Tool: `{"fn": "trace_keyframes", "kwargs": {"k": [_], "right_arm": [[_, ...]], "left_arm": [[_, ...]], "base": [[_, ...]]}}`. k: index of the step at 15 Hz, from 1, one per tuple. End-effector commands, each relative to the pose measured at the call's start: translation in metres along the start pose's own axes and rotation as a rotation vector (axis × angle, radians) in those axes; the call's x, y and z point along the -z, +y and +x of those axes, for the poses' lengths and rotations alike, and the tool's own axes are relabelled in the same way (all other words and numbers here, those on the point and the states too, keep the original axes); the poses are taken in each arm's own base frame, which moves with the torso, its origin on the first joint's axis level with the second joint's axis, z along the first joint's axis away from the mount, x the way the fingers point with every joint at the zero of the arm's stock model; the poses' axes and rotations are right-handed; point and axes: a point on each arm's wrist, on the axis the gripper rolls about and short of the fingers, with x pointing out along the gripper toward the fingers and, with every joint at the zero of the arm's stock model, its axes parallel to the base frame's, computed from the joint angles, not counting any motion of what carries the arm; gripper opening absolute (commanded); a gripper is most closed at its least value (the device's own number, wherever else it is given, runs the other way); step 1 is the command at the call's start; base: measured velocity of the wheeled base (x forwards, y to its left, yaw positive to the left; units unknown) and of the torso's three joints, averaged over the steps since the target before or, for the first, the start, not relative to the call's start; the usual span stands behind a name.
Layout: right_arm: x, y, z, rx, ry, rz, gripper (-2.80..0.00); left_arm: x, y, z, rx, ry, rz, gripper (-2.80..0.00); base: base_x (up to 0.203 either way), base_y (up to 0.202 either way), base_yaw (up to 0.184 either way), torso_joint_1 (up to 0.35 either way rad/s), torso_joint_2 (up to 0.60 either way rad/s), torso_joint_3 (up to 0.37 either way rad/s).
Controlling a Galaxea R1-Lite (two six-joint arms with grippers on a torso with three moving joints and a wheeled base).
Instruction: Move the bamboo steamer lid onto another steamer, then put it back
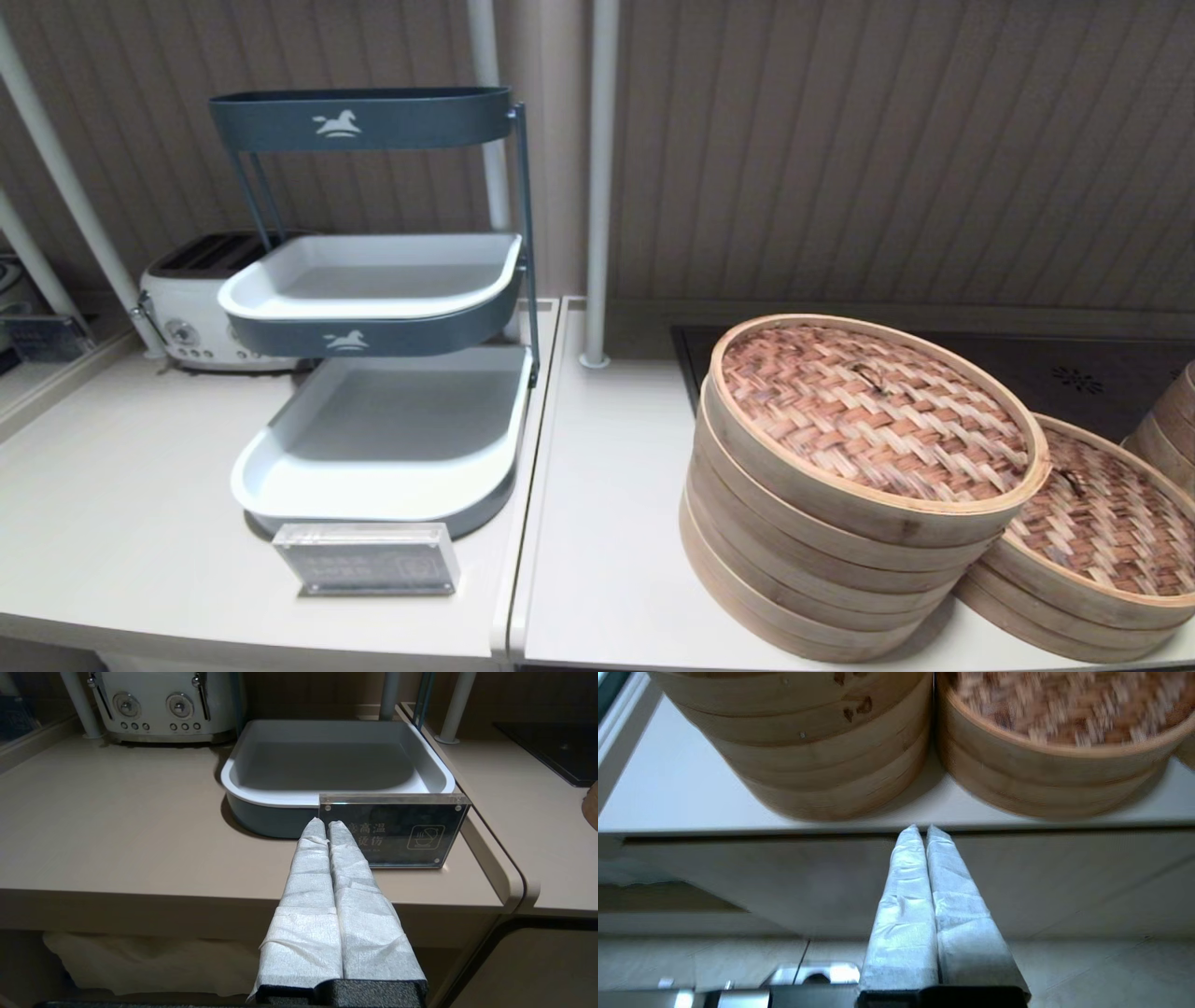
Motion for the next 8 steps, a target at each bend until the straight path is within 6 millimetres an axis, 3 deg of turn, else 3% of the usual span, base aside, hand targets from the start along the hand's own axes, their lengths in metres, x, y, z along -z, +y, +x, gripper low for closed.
{"fn": "trace_keyframes", "kwargs": {"k": [1, 4, 8], "right_arm": [[0.024, -0.002, 0.01, 0.006, -0.105, -0.037, -2.8], [0.055, -0.005, 0.028, 0.032, -0.141, -0.134, -2.8], [0.065, -0.005, 0.023, 0.012, -0.275, -0.146, -2.8]], "left_arm": [[0.008, 0.0, 0.002, 0.0, 0.026, -0.001, -2.8], [0.008, 0.0, 0.002, 0.0, 0.026, -0.001, -2.8], [0.008, 0.0, 0.002, 0.0, 0.026, -0.001, -2.8]], "base": [[0.0, 0.0, 0.0, 0.0, 0.0, 0.0], [0.0, 0.0, 0.0, 0.0, 0.0, 0.0], [0.0, 0.0, 0.0, 0.0, 0.0, 0.0]]}}
